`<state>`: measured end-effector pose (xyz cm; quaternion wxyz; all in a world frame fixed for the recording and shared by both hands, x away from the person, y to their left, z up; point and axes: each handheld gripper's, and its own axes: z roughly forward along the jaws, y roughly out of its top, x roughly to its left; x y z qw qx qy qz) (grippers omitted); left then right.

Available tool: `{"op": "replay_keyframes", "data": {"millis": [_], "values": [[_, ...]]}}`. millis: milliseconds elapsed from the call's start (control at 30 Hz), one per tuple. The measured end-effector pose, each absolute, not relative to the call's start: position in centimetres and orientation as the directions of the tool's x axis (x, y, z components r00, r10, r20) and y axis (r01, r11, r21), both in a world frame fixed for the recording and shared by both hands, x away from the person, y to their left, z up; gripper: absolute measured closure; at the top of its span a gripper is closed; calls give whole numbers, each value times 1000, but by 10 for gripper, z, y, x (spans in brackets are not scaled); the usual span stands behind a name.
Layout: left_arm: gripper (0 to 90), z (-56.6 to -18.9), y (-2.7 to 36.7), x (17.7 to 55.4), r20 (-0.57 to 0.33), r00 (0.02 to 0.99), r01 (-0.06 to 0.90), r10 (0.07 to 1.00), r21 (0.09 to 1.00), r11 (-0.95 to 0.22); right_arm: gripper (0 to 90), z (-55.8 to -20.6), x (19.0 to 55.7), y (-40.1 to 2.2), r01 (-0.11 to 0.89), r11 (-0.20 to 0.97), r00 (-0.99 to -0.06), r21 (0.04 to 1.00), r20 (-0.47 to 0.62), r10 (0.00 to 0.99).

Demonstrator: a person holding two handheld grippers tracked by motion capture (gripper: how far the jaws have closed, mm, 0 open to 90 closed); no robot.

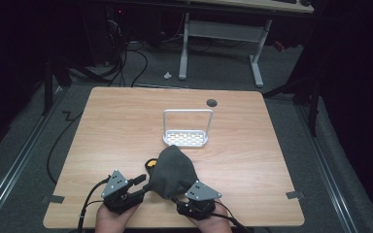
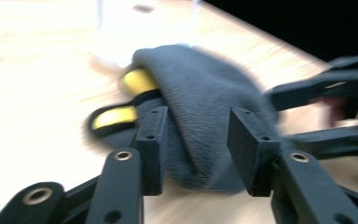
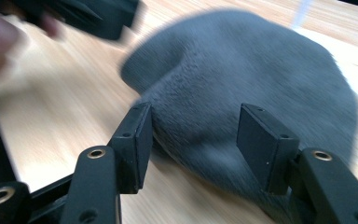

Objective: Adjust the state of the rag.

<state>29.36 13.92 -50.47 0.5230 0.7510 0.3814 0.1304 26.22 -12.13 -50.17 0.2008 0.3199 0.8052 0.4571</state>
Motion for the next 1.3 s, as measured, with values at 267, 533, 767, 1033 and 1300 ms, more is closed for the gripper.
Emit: {"op": "replay_keyframes", "data": {"millis": [267,533,767,1033,1300], "values": [[620,-513,135,302,-238,679,472,695,866,-164,900,-505,266,-119,322,459,-673,828,-142,726],[641,-519,98,293,-298,783,482,546,845,-230,567,-488,262,-140,348,333,-663,876,-22,749],[643,-517,96,285,-247,789,448,562,858,-252,786,-506,264,-130,371,406,-666,835,-66,743],[650,-521,110,304,-181,711,464,679,846,-261,830,-500,261,-145,370,392,-632,842,-81,771],[772,-533,90,313,-111,727,500,678,762,-411,819,-502,262,-169,380,412,-579,828,-135,804]]}}
